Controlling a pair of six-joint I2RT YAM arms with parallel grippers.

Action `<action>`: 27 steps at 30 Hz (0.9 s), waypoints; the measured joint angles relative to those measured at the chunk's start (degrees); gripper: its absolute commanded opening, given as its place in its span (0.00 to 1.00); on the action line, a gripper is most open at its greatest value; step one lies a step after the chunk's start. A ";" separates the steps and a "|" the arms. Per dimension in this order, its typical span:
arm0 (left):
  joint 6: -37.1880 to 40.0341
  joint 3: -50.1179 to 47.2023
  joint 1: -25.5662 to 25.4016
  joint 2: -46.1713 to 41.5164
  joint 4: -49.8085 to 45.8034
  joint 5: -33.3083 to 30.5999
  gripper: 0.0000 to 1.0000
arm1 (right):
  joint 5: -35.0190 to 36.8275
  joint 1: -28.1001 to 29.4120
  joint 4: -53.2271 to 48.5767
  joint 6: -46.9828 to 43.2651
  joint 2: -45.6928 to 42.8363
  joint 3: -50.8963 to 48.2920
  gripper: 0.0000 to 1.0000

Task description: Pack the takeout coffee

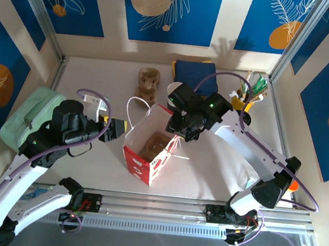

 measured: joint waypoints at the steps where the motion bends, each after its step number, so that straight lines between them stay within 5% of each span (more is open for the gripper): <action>1: 0.15 0.00 0.00 -0.04 -0.09 -0.20 0.60 | -0.33 -0.20 0.44 0.04 0.00 -0.42 0.28; 6: 0.20 0.00 0.00 -0.55 -0.76 -1.27 0.62 | -1.27 -0.31 2.45 -1.01 -0.57 -0.70 0.09; 27: -7.19 -3.30 0.00 -14.84 -8.35 -29.40 0.64 | -4.90 2.91 21.73 -21.79 -16.50 -13.20 0.00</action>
